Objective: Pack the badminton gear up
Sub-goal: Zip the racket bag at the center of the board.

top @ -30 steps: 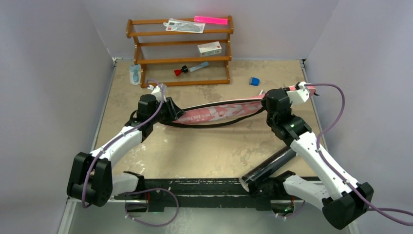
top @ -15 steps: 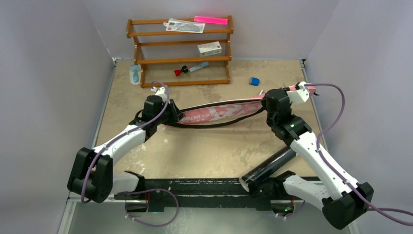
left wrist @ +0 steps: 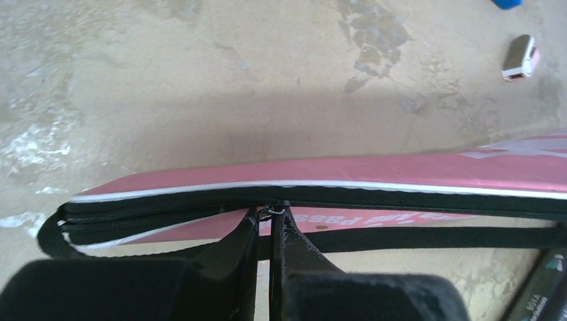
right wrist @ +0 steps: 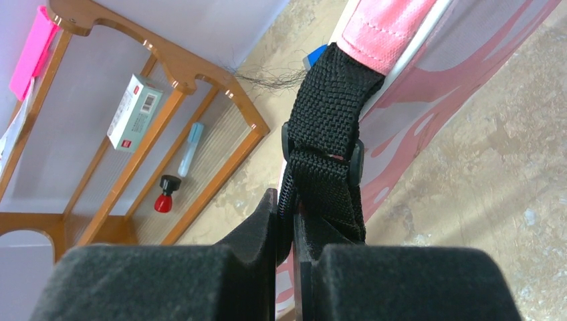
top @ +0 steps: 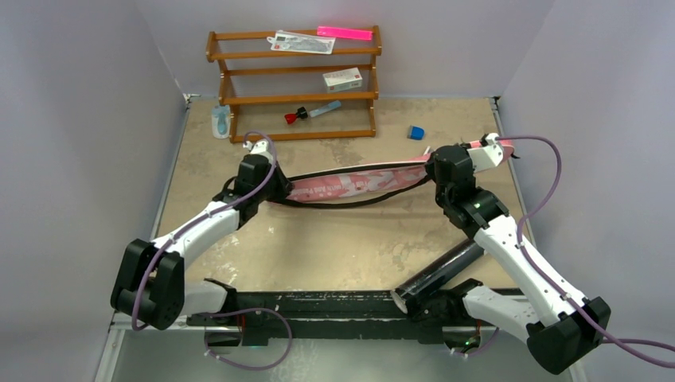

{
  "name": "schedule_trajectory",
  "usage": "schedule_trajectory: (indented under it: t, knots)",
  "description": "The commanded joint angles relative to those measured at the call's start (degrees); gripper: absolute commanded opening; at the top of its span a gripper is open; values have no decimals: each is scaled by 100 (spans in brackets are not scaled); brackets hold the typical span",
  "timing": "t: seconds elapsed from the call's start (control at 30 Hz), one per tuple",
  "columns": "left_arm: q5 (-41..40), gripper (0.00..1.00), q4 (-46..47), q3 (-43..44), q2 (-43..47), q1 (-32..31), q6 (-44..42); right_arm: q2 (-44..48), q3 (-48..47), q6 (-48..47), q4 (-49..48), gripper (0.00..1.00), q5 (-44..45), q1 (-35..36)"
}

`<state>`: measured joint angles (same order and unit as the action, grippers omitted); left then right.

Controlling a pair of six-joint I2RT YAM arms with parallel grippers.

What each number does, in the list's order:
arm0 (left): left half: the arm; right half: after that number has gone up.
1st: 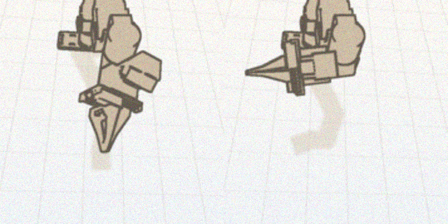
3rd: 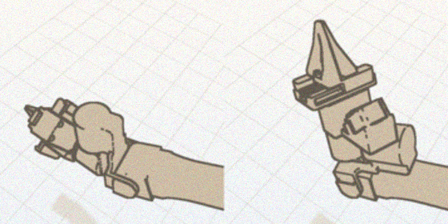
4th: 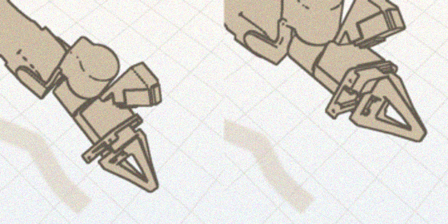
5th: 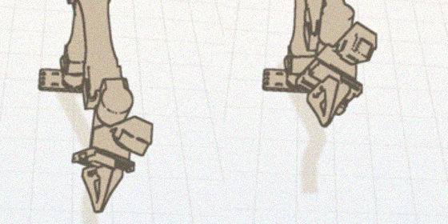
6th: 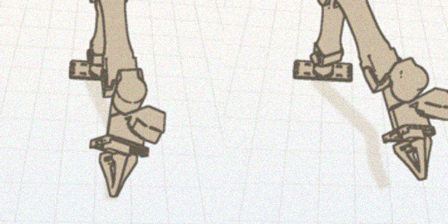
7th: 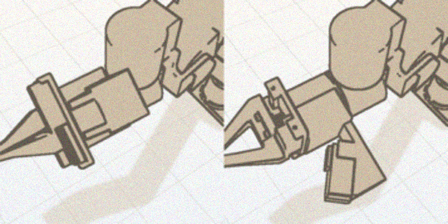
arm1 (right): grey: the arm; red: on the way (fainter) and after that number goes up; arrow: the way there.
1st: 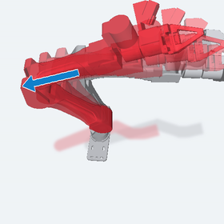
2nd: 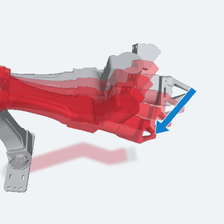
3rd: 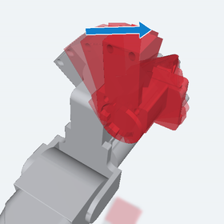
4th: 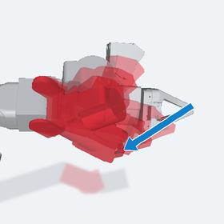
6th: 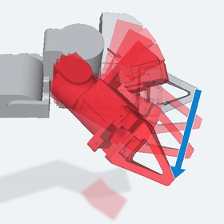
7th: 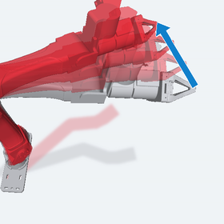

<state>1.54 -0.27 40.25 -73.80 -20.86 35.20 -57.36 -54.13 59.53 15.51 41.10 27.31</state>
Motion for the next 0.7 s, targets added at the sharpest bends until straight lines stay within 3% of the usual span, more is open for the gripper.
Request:
schedule_trajectory:
  t: [0.0, 0.17, 0.3, 0.53, 0.67]
  knots:
    - [-763, 0, -679, 301, 135, 30, 70, 23, -117, 26, -333, 0, 326, -6]
    - [-820, 0, -1015, 136, 360, 255, 155, -75, -174, 347, 34, 0, 636, -14]
    - [-190, 0, -1038, -93, 495, 904, 306, -34, -142, 332, 31, 0, 806, -53]
    - [218, 0, -1077, -303, 756, 1274, 654, -22, -48, 313, -4, 0, 830, -159]
    - [679, 0, -1127, -423, 948, 1898, 825, -162, -13, 388, -9, 0, 750, -244]
